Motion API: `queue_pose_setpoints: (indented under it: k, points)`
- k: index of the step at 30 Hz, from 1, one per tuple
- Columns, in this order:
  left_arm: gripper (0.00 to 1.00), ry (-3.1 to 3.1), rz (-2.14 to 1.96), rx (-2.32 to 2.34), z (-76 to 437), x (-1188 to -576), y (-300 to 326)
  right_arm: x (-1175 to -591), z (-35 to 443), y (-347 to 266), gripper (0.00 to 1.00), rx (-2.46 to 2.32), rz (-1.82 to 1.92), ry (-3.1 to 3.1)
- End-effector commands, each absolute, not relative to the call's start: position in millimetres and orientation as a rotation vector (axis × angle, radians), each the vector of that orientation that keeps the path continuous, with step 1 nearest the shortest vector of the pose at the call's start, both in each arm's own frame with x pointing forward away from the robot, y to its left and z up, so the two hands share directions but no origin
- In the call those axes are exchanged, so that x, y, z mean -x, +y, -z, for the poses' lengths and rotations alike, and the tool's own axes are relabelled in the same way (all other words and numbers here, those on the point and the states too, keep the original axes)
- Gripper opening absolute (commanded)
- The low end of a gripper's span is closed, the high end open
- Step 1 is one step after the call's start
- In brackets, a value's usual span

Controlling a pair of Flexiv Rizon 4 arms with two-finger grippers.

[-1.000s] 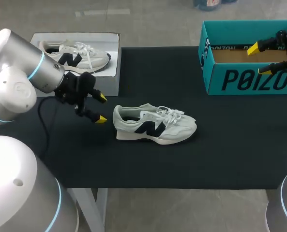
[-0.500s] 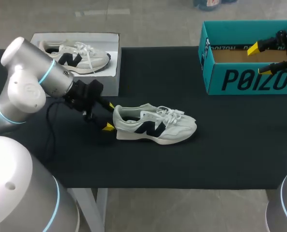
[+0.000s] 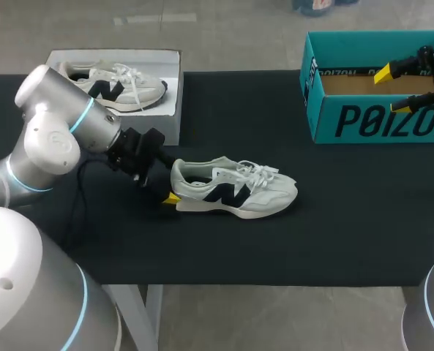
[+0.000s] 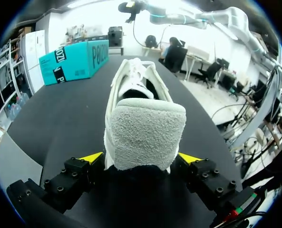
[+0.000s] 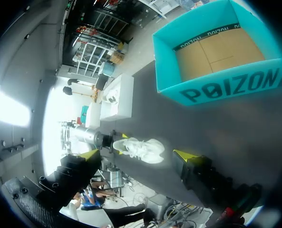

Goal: Take the shoe out of the shoebox, open the shoe tongue, remove and reinsert the insole, then place the shoe into the shoebox

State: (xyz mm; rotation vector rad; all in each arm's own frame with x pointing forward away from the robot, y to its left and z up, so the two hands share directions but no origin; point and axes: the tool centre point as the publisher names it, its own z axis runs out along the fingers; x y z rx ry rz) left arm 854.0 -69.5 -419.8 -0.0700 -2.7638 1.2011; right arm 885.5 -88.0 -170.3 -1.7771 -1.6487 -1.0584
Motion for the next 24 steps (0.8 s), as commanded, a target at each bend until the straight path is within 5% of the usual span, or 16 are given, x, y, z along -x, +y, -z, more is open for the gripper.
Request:
queue_pose_setpoints:
  k: [1,23,24]
  points:
    - [1.00,-2.753,-1.218,0.077,430,-852,-75,-885,171,-88,1.00,1.780,1.056,-1.650]
    - [1.00,-2.814,-1.239,-0.036,439,-854,-95,-885,171,-88,1.00,1.780,1.056,-1.650]
    - [0.84,-2.813,-1.240,-0.034,439,-854,-95,-885,171,-88,1.00,1.780,1.056,-1.650]
